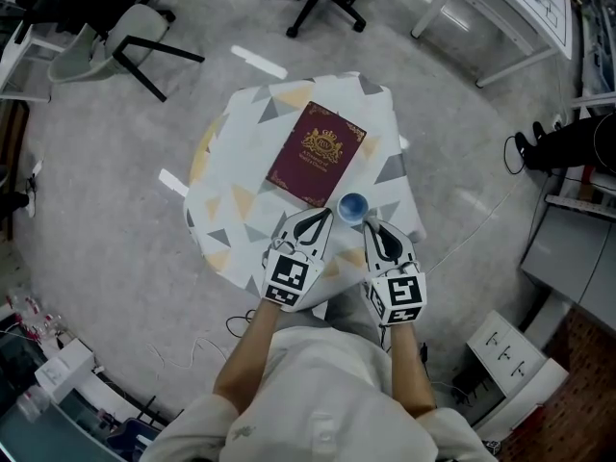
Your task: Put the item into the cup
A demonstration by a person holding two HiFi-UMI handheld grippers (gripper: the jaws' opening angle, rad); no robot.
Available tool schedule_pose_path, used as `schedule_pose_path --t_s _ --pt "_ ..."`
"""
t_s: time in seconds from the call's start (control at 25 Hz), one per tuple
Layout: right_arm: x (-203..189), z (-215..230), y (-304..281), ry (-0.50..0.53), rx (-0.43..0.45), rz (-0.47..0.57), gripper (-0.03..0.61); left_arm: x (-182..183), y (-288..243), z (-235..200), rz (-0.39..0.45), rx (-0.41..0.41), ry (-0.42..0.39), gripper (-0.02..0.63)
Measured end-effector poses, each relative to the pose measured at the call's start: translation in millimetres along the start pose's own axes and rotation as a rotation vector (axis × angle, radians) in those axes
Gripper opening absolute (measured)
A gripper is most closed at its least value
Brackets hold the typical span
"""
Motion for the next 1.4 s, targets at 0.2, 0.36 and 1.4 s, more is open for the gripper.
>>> schedule_pose_path --t_s 0.2,0.36,1.4 --pt "-5 -2 -8 0.006 0.01 -0.021 0.037 -5 -3 -3 -0.007 0.001 0.01 0.012" --pt "-8 -3 -15 0.007 0.02 -0.036 0.038 -8 -6 -4 -0.012 -0.003 0.016 0.012" --pt "-28 -4 -56 -0.019 0.067 -0.145 0.04 -16 -25 -5 -0.041 -0.029 0.028 0.012"
Point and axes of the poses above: the fingertips, and each gripper's own axes: y backward along the fingers, z to its right, x out of its top, the point moved 5 cm from there along y, backward along the fingers, and after that the axes turned 3 degrees about -x, right-handed, at the moved point
